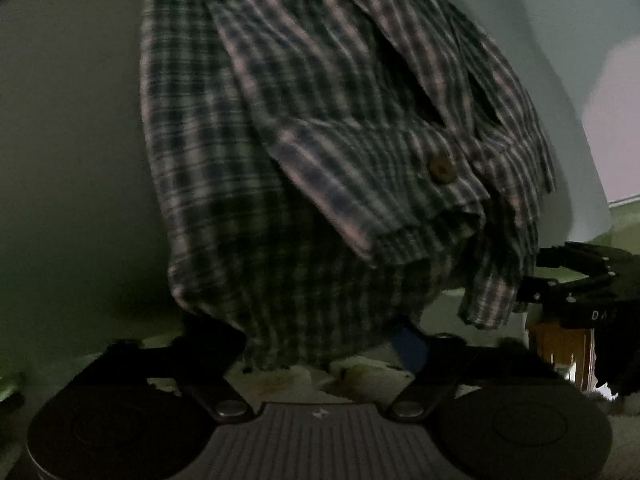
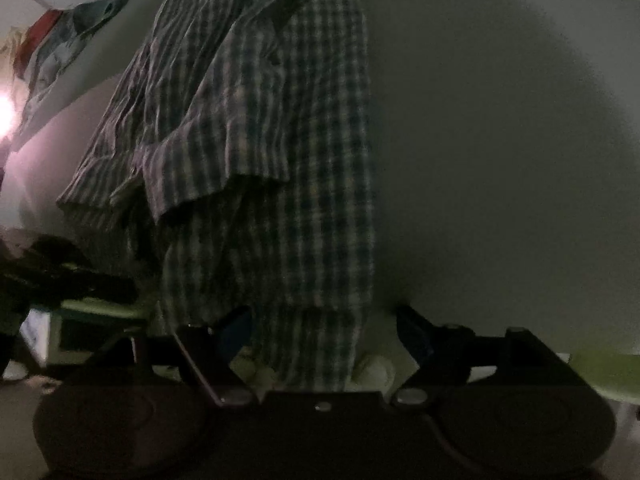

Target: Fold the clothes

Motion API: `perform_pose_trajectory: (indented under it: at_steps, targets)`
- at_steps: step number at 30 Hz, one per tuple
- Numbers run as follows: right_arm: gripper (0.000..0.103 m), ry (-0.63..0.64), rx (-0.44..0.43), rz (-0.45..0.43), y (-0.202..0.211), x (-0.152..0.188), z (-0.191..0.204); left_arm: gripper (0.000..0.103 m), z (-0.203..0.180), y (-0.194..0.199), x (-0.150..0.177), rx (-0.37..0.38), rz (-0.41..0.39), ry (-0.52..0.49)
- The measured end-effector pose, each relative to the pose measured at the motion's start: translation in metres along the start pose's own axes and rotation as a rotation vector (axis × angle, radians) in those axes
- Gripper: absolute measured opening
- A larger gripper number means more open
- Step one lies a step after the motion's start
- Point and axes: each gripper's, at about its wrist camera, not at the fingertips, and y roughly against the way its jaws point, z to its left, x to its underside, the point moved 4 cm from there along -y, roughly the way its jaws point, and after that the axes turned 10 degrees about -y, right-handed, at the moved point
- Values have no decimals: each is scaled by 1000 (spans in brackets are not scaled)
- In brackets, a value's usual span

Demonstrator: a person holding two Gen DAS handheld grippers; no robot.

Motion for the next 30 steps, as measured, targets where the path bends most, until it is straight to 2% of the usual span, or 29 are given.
perform_pose_trajectory:
  at_steps: [1, 2, 4, 5, 7, 9, 13, 16, 21, 25, 28, 30]
  targets:
    - [65, -7, -17, 48, -4, 1, -1, 32, 0, 0, 0, 0, 2, 21]
    - [43, -14, -23, 77, -8, 2, -2, 12, 1, 0, 0, 0, 5, 42]
    - [31, -23, -40, 111, -13, 2, -4, 7, 2, 4, 3, 24, -5, 95]
    - [21, -25, -50, 117, -14, 2, -6, 4, 3, 8, 6, 53, -18, 127]
    - [7, -27, -91, 113, -9, 0, -8, 3, 4, 18, 13, 126, -51, 196]
    - [4, -24, -169, 105, 2, -1, -9, 3, 3, 32, 18, 216, -103, 259]
    - [3, 51, -316, 45, 35, -1, -6, 3, 6, 66, 25, 370, -255, 418]
    - [2, 74, -400, -30, 53, -15, -9, 3, 11, 81, 8, 420, -338, 468]
    - [2, 13, -524, -149, 91, -44, -23, 3, 19, 104, -24, 492, -471, 536]
    - [2, 0, -564, -235, 115, -82, -11, 3, 26, 124, -49, 549, -578, 589]
    - [2, 17, -553, -289, 121, -118, 5, 3, 32, 139, -68, 592, -658, 629]
    - [2, 22, -534, -320, 115, -150, 17, 3, 44, 143, -96, 594, -689, 619]
